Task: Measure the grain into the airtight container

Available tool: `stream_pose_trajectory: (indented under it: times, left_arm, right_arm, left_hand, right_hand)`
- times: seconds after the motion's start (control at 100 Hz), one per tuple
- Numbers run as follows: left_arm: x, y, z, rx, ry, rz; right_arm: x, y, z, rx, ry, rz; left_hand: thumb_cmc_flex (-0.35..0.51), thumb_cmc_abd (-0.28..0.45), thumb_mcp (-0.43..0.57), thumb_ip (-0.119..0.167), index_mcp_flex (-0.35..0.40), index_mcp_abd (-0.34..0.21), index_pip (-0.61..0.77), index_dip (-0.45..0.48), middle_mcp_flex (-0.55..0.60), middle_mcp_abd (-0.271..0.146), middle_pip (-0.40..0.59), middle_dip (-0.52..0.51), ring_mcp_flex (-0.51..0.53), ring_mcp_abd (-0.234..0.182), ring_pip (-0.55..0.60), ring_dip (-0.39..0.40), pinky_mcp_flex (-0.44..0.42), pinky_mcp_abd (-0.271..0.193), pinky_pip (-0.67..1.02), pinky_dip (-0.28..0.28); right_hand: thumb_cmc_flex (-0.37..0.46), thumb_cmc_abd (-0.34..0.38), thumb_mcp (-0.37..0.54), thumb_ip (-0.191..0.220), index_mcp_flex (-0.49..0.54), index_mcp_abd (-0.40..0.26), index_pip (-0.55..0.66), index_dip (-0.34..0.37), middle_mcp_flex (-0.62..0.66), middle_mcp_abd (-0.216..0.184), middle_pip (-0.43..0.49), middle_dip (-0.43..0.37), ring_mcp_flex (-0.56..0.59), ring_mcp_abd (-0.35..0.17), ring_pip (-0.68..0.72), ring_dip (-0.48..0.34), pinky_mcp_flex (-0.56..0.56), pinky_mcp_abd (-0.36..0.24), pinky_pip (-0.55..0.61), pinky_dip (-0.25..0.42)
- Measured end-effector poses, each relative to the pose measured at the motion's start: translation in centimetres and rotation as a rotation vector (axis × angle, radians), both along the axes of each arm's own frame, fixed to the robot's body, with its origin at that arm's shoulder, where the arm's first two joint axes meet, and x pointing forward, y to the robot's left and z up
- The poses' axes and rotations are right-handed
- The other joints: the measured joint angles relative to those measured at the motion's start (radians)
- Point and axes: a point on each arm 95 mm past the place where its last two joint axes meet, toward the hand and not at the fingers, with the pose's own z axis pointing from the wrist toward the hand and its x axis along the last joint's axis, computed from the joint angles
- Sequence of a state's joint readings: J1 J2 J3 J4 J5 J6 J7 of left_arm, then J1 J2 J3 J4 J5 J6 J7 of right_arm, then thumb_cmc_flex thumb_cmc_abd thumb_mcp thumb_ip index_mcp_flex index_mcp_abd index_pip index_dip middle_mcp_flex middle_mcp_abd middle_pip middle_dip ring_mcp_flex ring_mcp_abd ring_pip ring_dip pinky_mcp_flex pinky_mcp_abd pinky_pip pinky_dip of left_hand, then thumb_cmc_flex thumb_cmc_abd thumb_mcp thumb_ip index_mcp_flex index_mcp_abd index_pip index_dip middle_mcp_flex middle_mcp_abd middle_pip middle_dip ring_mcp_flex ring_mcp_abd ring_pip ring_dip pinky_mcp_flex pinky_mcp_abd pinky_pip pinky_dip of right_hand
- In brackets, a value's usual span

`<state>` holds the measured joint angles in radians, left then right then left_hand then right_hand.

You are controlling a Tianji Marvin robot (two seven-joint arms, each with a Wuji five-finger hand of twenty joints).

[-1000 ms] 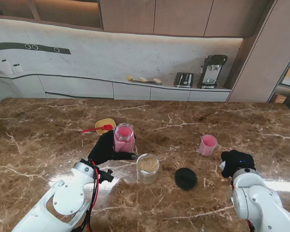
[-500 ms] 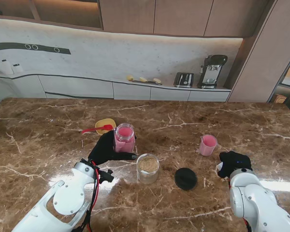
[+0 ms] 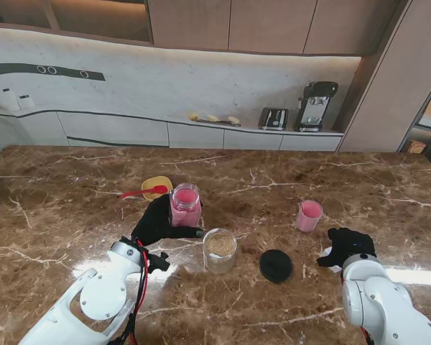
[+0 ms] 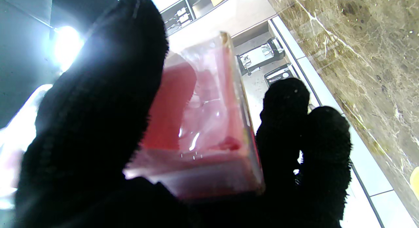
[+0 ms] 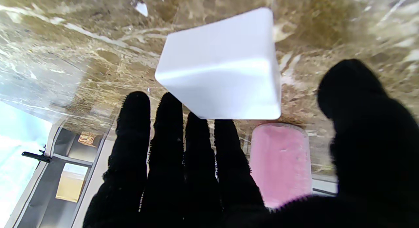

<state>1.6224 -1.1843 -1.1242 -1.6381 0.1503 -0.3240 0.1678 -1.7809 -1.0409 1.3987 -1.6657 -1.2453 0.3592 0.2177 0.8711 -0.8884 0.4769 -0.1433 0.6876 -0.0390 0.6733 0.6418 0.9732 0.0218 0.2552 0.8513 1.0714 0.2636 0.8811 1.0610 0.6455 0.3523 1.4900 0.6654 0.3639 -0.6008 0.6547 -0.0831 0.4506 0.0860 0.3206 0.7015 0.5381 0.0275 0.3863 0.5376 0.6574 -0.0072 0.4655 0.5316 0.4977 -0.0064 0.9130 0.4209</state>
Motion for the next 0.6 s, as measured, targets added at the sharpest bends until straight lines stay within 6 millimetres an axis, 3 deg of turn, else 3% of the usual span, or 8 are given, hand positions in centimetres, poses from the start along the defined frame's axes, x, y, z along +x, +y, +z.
stream_pose_trajectory:
  times: [0.11,0.36,0.47,0.6]
  left_arm:
    - [0.0,0.0,0.0,0.000,-0.001,0.002]
    - [0.0,0.1,0.0,0.003,-0.002,0.003]
    - [0.0,0.1,0.0,0.005,-0.004,0.005]
    - [0.0,0.1,-0.1,0.004,-0.003,0.007]
  right_arm:
    - [0.0,-0.2,0.5,0.007,-0.066,0.005]
    - [0.4,-0.5,2.2,0.055,-0.188,0.010]
    - [1.1,-0.4,2.4,0.209,-0.223,-0.043]
    - [2.1,-0.6,1.8,0.407,-0.203,-0.124]
  left_hand:
    - [0.000,0.000,0.000,0.000,0.000,0.000,0.000,0.000,0.000,0.000,0.000,0.000,0.000,0.000,0.000,0.000,0.000,0.000,0.000,0.000]
    - [0.000,0.000,0.000,0.000,0.000,0.000,0.000,0.000,0.000,0.000,0.000,0.000,0.000,0.000,0.000,0.000,0.000,0.000,0.000,0.000]
    - [0.000,0.000,0.000,0.000,0.000,0.000,0.000,0.000,0.000,0.000,0.000,0.000,0.000,0.000,0.000,0.000,0.000,0.000,0.000,0.000]
    - [0.000,0.000,0.000,0.000,0.000,0.000,0.000,0.000,0.000,0.000,0.000,0.000,0.000,0.000,0.000,0.000,0.000,0.000,0.001,0.000]
  right_hand:
    - [-0.054,0.001,-0.007,0.003,-0.040,0.009,-0.022,-0.002,-0.050,0.001,-0.036,-0.021,-0.062,0.009,-0.061,-0.038,-0.094,0.019,-0.067,0.000]
    - [-0.142,0.001,0.072,0.003,-0.081,0.015,-0.044,-0.003,-0.082,0.000,-0.076,-0.036,-0.156,0.013,-0.148,-0.064,-0.270,0.076,-0.189,0.000]
    - [-0.155,-0.012,0.084,0.003,-0.185,0.069,-0.096,-0.010,-0.191,0.014,-0.104,-0.046,-0.268,0.019,-0.191,-0.081,-0.372,0.081,-0.277,0.001]
    - [-0.153,-0.018,0.062,0.003,-0.317,0.118,-0.164,0.012,-0.346,0.036,-0.116,-0.046,-0.428,0.018,-0.219,-0.092,-0.482,0.068,-0.351,0.050]
